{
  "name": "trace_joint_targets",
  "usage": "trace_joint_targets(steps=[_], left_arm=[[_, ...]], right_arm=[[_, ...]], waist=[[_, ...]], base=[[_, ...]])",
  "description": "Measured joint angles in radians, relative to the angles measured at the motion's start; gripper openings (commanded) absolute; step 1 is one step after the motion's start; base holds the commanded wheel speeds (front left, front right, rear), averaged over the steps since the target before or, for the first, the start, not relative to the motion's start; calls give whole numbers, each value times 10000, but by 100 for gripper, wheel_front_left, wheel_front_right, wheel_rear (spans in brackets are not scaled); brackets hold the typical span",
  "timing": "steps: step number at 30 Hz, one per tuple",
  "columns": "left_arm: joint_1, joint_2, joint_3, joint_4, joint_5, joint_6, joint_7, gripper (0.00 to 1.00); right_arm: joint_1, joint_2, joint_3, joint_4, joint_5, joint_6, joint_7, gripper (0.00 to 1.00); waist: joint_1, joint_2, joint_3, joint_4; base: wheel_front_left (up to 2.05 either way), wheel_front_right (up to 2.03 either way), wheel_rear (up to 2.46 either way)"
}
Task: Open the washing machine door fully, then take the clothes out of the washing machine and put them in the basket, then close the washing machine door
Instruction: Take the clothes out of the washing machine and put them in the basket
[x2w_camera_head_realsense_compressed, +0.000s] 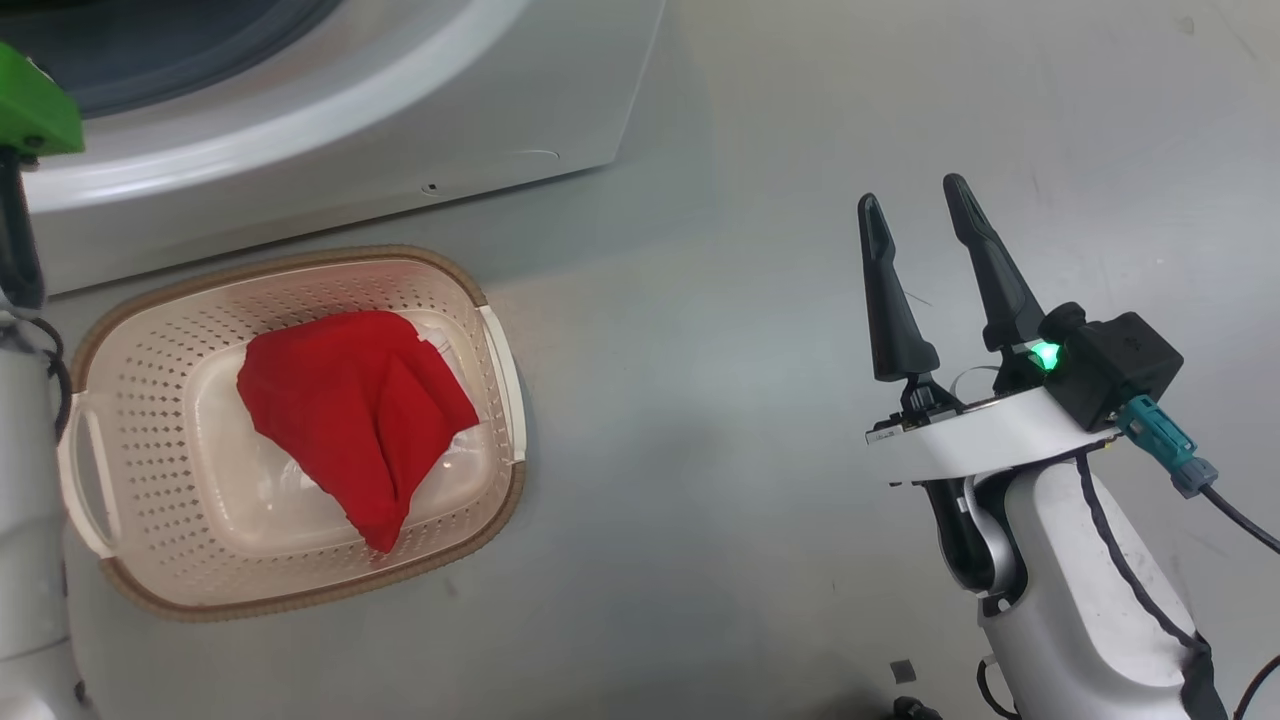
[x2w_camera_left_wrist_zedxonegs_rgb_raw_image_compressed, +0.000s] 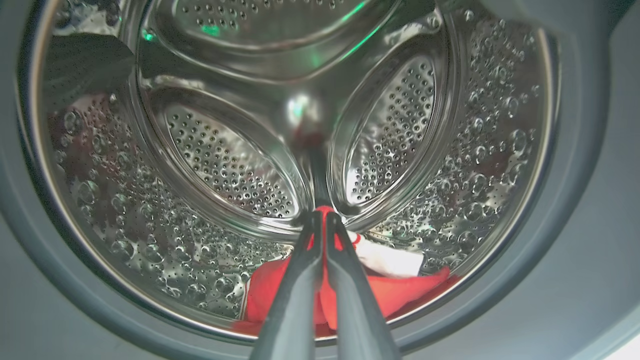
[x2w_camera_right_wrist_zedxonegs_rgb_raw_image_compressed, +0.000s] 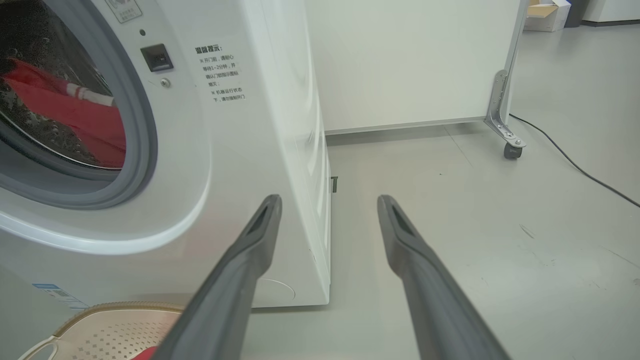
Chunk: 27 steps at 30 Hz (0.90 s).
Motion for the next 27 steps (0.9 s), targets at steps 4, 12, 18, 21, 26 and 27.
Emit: trace_joint_targets(steps=[4, 12, 18, 21, 26, 27], left_arm=[[473, -278, 29, -297, -15, 33, -667, 0], [1403, -729, 8, -777, -61, 54, -1760, 0], [2121, -825, 0, -1321, 4, 123, -2322, 0], [2396, -857, -36, -1626, 107, 128, -2406, 0], [2926, -884, -79, -2063, 222, 130, -2418, 0], [3042, -890, -82, -2157, 236, 132, -2420, 0]], right_arm=[[174, -2, -61, 67, -92, 2, 0, 100], [579, -2, -105, 257, -322, 15, 0, 100], [963, 0, -86, 439, -430, 63, 0, 100], [1129, 0, -58, 525, -481, 92, 0, 100], [1477, 0, -2, 650, -483, 92, 0, 100], [1570, 0, 2, 667, -483, 92, 0, 100]], waist=[[1, 0, -305, 207], [0, 0, -1004, 568], [0, 0, -1712, 791], [0, 0, -2032, 857], [0, 0, -2581, 929], [0, 0, -2689, 940]], base=[[0, 0, 0], [0, 0, 0], [0, 0, 0], [0, 0, 0], [0, 0, 0], [0, 0, 0]])
